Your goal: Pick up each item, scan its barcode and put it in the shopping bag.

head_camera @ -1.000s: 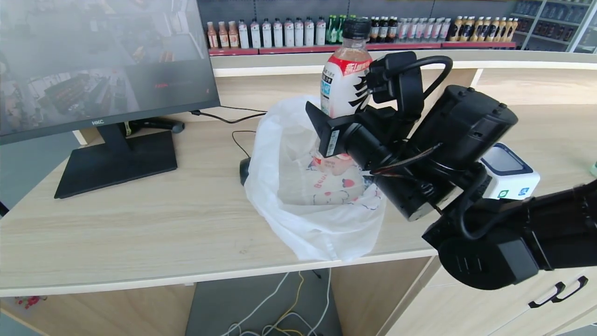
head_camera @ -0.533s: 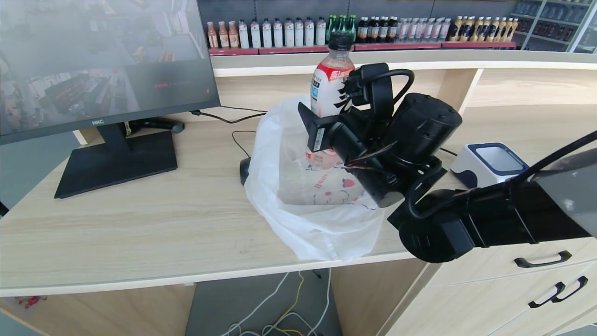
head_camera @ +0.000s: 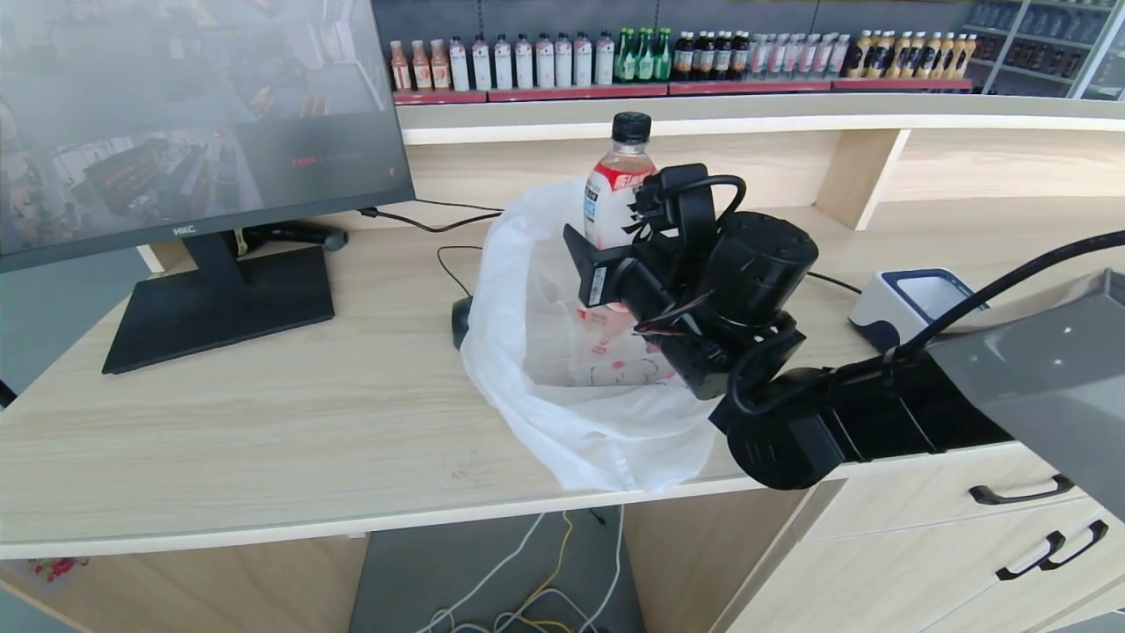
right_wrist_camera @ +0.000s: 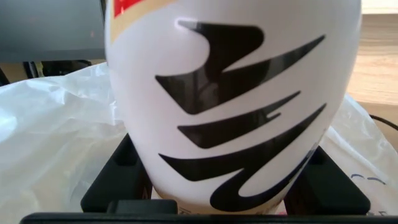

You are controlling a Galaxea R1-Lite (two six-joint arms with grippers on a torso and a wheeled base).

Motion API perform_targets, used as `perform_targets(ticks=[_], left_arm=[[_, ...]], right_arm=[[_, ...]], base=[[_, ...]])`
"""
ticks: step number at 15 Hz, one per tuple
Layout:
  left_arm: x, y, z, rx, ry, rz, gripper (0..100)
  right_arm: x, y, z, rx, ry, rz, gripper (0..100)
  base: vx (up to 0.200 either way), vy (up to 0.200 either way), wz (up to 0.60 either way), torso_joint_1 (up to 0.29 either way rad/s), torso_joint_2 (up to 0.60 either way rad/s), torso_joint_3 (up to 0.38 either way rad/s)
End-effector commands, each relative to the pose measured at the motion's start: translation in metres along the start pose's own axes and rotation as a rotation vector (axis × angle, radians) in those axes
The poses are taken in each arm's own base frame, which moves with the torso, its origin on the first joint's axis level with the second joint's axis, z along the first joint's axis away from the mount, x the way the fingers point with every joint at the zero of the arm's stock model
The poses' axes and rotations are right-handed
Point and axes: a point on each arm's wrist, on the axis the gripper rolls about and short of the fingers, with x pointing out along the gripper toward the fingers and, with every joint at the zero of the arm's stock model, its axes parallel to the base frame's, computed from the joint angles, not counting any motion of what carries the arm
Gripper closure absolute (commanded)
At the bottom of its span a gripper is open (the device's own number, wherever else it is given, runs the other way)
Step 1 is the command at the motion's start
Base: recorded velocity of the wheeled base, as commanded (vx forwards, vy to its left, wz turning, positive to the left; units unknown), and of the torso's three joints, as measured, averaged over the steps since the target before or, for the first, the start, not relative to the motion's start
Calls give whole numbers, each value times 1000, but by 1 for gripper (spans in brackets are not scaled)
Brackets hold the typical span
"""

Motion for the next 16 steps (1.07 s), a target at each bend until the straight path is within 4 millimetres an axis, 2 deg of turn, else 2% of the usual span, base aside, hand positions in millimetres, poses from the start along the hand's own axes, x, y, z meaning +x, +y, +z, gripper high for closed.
perform_targets(ticks=[1,5,16], left_arm=[[0,0,0,0,0,0,0],[0,0,0,0,0,0,0],[0,0,0,0,0,0,0]], right_arm=[[2,-1,-9,-7,17,0,100],[13,-2,-14,-4,-5,-10,100],[15,1,-29,-10,21,-4,100]], base=[[0,0,0,0,0,0],[0,0,0,0,0,0],[0,0,0,0,0,0]])
